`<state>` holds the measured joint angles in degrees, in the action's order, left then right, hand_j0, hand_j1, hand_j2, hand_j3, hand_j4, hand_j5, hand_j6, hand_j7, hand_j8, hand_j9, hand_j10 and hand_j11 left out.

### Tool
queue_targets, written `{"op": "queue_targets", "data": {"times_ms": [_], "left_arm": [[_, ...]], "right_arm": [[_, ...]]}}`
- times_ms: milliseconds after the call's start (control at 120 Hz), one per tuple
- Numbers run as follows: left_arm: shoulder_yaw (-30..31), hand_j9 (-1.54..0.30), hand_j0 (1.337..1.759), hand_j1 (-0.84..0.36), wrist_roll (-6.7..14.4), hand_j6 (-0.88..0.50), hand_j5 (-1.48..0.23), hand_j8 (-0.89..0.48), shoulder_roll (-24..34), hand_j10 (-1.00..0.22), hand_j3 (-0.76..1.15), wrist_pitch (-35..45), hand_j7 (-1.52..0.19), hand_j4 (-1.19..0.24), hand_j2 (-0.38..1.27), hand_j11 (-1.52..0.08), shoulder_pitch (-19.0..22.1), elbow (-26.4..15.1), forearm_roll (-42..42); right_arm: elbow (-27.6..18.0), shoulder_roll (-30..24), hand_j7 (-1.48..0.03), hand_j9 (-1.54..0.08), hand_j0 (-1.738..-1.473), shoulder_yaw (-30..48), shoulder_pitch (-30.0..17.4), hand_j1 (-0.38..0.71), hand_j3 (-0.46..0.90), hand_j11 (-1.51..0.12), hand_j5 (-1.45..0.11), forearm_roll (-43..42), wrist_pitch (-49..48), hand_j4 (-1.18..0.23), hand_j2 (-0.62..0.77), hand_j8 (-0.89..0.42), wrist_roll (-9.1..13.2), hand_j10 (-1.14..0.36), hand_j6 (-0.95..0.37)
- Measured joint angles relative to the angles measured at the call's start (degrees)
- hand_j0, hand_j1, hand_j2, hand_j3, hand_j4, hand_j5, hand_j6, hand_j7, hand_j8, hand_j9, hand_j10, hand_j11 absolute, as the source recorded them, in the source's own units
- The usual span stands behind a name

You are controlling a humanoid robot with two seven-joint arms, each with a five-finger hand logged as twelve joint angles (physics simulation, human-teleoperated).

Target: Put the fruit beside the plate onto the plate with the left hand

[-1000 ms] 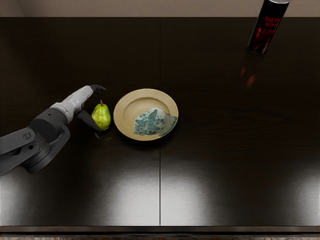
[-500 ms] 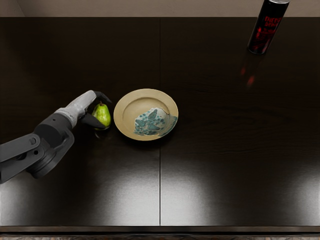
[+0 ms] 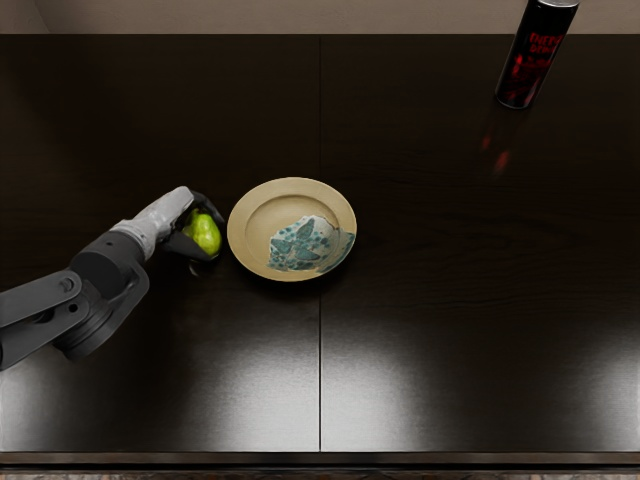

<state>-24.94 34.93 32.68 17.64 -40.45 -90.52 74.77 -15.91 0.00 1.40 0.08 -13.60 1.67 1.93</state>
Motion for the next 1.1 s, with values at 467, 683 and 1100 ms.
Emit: {"op": "queue_targets", "data": {"times_ms": [467,683,1100], "left_arm": [[0.3,-0.85,1.654,-0.24,0.1,-0.49,-0.81,-0.42,0.5,-0.55,0.00,-0.1,-0.83,-0.69,0.51,-0.87,-5.2,2.0,-7.6],[0.4,-0.86,1.657,-0.27,0.1,-0.51,-0.86,-0.44,0.5,-0.59,0.00,-0.4,-0.86,-0.67,0.66,-0.86,-13.5,4.0,-17.4],[3.3,-0.87,1.657,-0.30,0.1,-0.51,-0.87,-0.45,-7.6,-0.60,0.00,-0.4,-0.87,-0.66,0.70,-0.87,-17.7,4.3,-21.8]], "right_arm": [[0.0,0.0,0.00,0.00,-1.658,0.0,0.0,-0.35,0.00,0.00,0.00,0.0,0.0,0.00,0.00,0.00,0.0,0.00,0.00],[0.0,0.0,0.00,0.00,-1.658,0.0,0.0,-0.35,0.00,0.00,0.00,0.0,0.0,0.00,0.00,0.00,0.0,0.00,0.00],[0.0,0.0,0.00,0.00,-1.658,0.0,0.0,-0.35,0.00,0.00,0.00,0.0,0.0,0.00,0.00,0.00,0.0,0.00,0.00]]}}
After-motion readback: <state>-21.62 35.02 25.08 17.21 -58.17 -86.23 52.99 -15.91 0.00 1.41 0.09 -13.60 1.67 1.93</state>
